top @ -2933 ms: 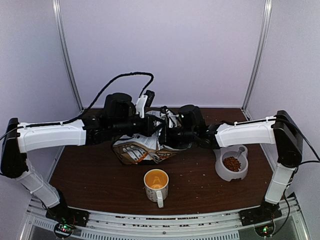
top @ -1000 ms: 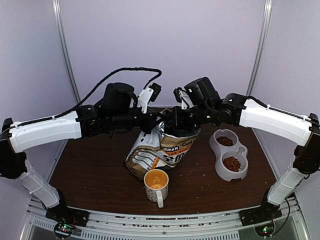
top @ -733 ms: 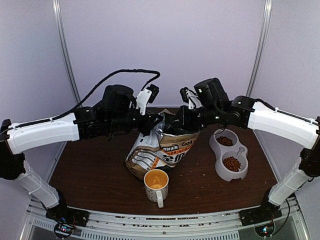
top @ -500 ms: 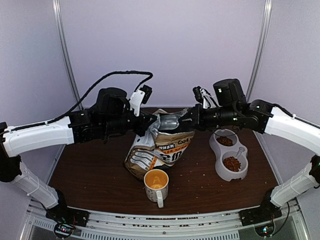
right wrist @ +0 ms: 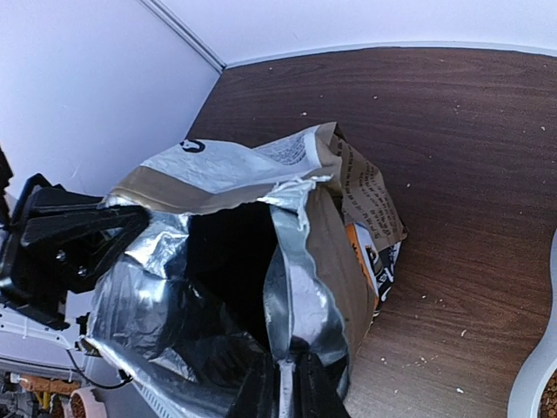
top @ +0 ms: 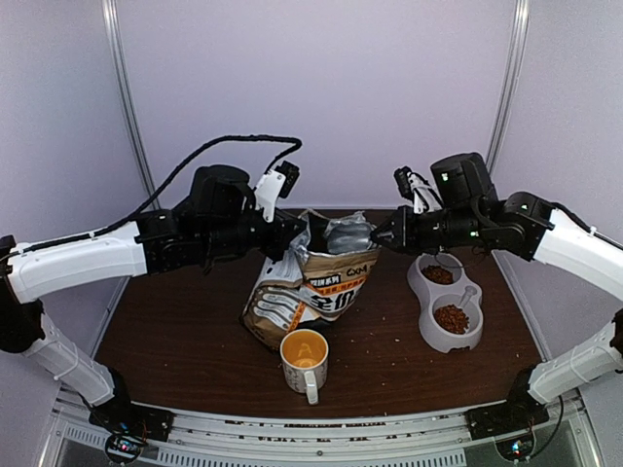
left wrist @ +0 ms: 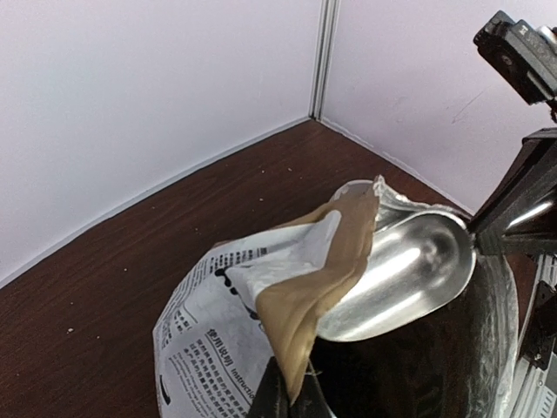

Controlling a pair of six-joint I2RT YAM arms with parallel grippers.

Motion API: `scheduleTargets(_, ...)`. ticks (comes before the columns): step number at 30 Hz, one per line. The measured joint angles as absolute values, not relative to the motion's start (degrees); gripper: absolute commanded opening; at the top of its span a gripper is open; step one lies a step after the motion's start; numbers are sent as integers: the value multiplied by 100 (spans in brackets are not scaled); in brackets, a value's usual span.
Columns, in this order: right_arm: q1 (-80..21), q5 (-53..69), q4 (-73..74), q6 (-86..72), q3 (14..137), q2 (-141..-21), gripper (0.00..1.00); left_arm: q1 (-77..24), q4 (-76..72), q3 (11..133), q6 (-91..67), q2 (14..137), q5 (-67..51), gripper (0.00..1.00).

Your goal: Serve the pet food

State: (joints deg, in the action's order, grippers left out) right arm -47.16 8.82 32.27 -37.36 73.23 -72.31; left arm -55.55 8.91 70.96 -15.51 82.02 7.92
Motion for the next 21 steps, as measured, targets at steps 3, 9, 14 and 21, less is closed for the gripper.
scheduleTargets(3,-4753,550,3059,-3717,7192,-7397,0,-5553,952,7476,-1505,8567,749,0)
scheduleTargets(9,-4755,99,2119,-3833,6296,-7819,0,-5264,668,7981,-1216,9312,158,0)
scheduleTargets(14,-4755,-213,1367,-4187,5787,-7948,0,-5144,395,8167,-819,9684,-491,0)
scheduleTargets(21,-4781,-366,309,-4720,4941,-8296,0,-5651,-233,7651,-926,9830,-897,0)
